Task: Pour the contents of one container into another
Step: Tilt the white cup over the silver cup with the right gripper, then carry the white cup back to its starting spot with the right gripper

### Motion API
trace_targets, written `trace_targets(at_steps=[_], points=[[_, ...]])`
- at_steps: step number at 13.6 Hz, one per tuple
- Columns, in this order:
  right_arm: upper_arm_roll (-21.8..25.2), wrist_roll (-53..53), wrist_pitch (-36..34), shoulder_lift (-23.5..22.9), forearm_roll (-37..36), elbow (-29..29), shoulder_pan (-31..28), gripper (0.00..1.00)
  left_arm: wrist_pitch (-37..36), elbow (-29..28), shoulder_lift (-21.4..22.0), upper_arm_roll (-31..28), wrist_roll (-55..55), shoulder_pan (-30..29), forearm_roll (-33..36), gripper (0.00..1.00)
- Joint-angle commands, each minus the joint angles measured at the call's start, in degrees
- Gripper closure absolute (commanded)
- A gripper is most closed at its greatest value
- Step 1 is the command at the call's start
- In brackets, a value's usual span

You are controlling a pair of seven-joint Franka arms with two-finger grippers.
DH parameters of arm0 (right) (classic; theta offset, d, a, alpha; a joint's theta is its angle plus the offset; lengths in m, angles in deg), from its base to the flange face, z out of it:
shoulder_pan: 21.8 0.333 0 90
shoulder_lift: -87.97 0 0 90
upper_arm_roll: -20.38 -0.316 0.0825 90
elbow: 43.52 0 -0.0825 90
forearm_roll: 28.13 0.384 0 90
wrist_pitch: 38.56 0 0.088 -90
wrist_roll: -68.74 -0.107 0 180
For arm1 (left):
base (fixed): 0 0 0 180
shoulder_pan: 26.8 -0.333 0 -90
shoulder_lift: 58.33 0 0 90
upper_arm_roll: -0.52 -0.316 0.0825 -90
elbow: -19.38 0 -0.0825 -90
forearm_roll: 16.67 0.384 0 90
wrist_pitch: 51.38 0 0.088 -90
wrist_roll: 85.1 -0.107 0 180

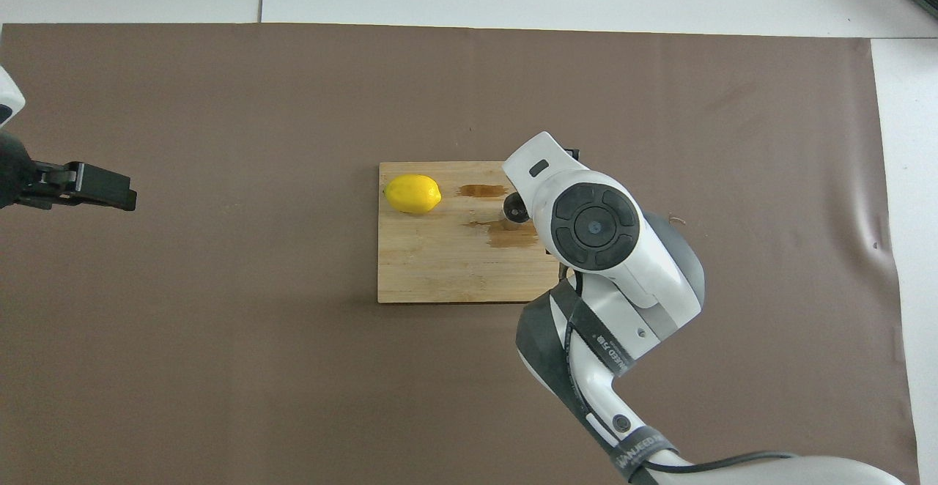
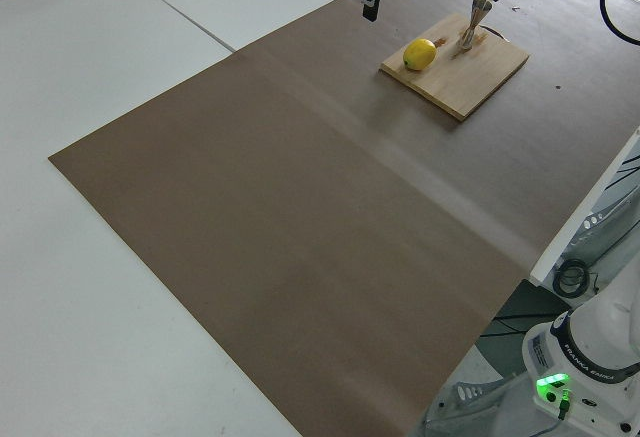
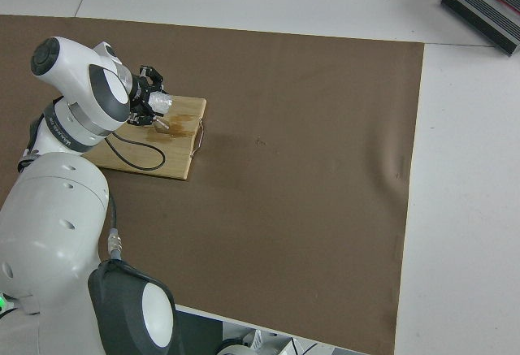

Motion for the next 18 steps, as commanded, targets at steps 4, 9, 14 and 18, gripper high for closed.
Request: trace_targets(at_steps=[4,9,14,18], points=[[-0.5,-1.7,-0.7,-0.6,0.3,-1.3,-0.8,0.57,-0.6,-1.0,1.2,-0.6,-0.5,0.4,1.0,0.0],[-0.5,-1.5,-0.1,-0.6,4.5,-1.2,-1.3,0.57,-0.6,-1.0,1.3,-0.6,-0.5,0.3,1.0,0.0],[-0.5,-1.4,-0.1,-0.3,5.6,-1.1,-1.6,0.57,-0.6,-1.0,1.3,-0.6,-0.5,0.3,1.0,0.0],[-0.4,-1.0,0.0,-0.2,8.4,-1.2,-1.9,0.57,-0.6,-1.0,1.2,-0.6,-0.5,0.3,1.0,0.0]])
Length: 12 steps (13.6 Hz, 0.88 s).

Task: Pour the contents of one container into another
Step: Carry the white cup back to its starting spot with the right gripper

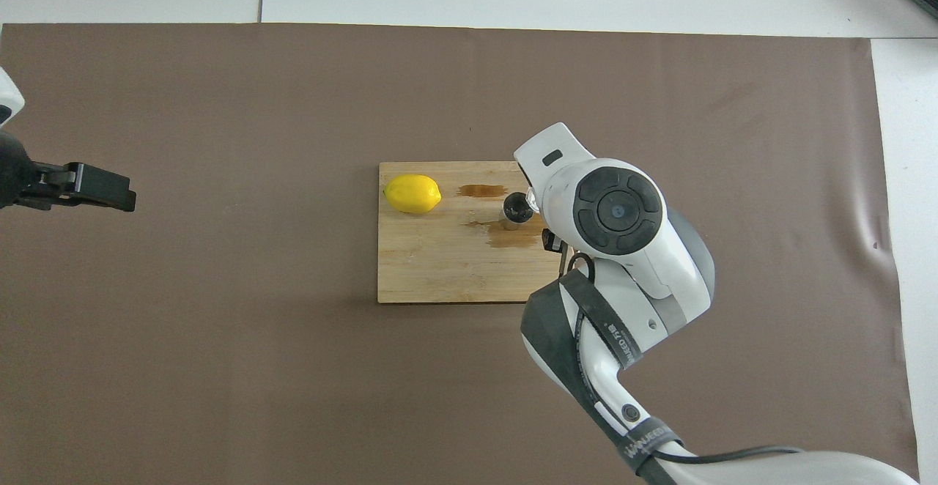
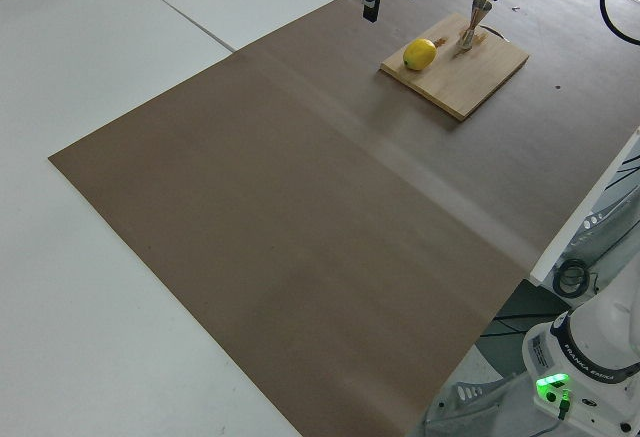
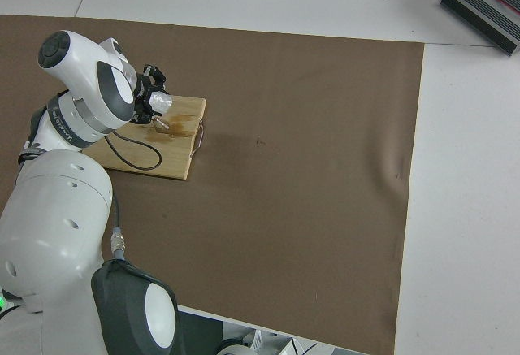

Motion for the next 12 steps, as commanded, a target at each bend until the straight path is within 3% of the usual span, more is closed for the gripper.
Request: trace_targets(at_steps=[1,5,8,12], points=[[-0.4,0.0,-0.1,-0.1,2.4,-0.6,-1.1,0.57,-0.5,-1.0,1.3,-0.5,-0.5,0.4,1.0,0.0],[-0.4,2.8,-0.1,0.8,8.8,-0.6,-2.5,0.57,-0.5,-1.0,1.3,-0.5,-0.5,0.4,1.0,0.0],[-0.4,10.9,-0.1,0.9,17.6,-0.6,-6.4,0.57,-0.5,-1.0,1.3,-0.5,-0.5,0.4,1.0,0.0],[-0.4,19.6,-1.0,1.1,23.3,-0.6,-10.9,0.57,-0.5,-1.0,1.3,-0.5,-0.5,0.4,1.0,0.0]])
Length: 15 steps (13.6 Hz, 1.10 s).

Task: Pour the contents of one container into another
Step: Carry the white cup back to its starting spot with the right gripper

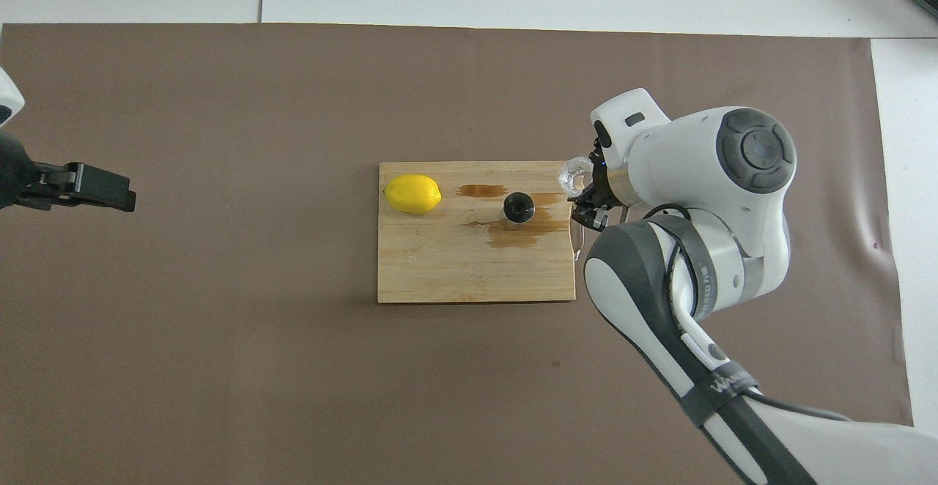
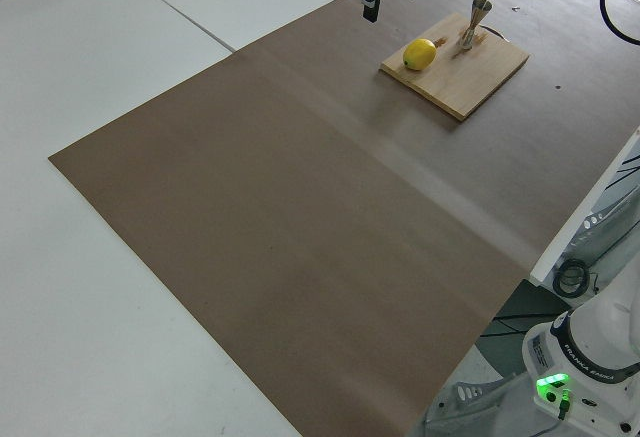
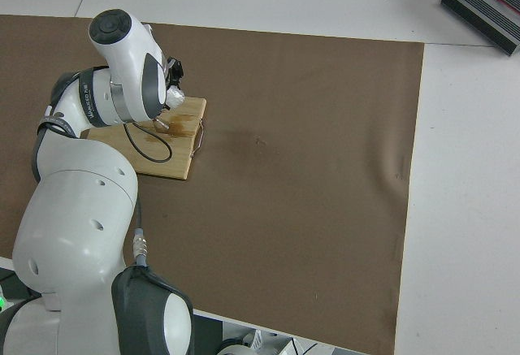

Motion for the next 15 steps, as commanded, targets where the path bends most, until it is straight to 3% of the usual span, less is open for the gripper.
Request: trace_targets(at_steps=[1,6,11,15], points=[[-0.5,7.6,-1.0,0.6,4.8,0.0,-3.4,0.57,-0.5,-1.0,1.2,-0.5,-0.5,0.4,1.0,0.0],[-0.5,21.9,-1.2,1.0,8.4,1.7,-9.9,0.57,-0.5,-1.0,1.2,-0.5,-0.5,0.4,1.0,0.0],[-0.5,34.8,-1.3,3.4,14.2,8.4,-16.9,0.57,-0.5,-1.0,1.2,-0.5,-0.5,0.4,1.0,0.0],[-0.4,39.1,0.4,3.4,19.0,13.3,-18.4,0.57,-0.5,-1.0,1.2,-0.5,-0.5,0.4,1.0,0.0]])
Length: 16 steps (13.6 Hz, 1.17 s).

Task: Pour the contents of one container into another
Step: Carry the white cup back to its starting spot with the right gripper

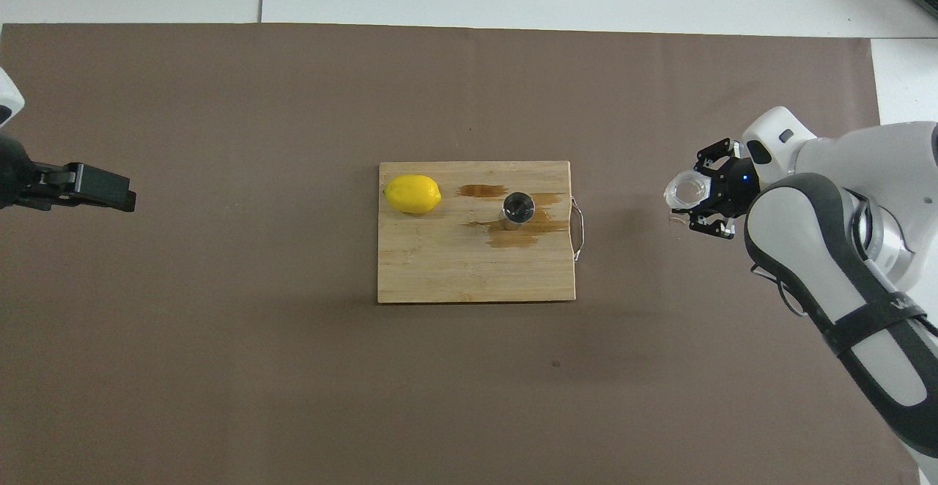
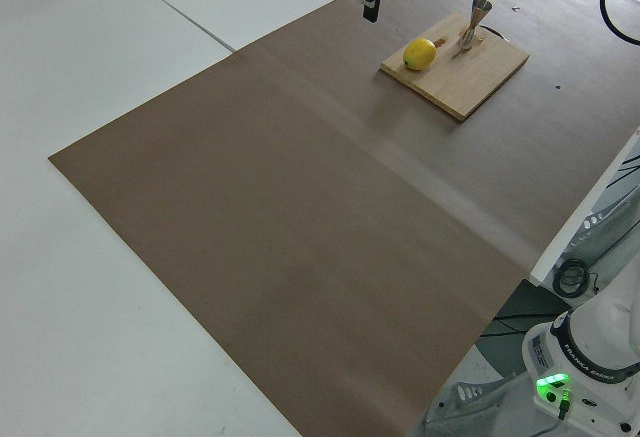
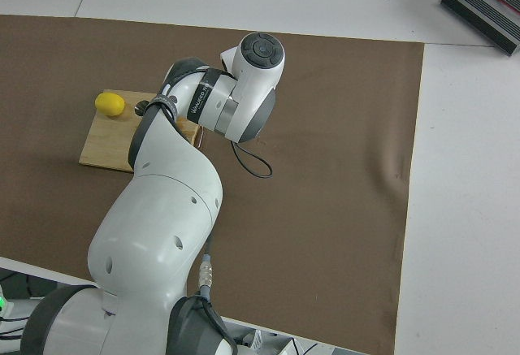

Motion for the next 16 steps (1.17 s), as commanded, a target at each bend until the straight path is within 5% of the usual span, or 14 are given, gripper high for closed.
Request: trace_targets(at_steps=[1,16], points=[[-0.6,3.3,2.6,2.3,2.5,5.1,-0.7,0.57,-0.4,-1.0,1.2,-0.5,-0.5,0.4,1.0,0.0],[-0.6,19.7,13.9,-3.4,13.2,9.9,-2.0,0.55,-0.4,-1.0,1.2,-0.5,-0.5,0.4,1.0,0.0]])
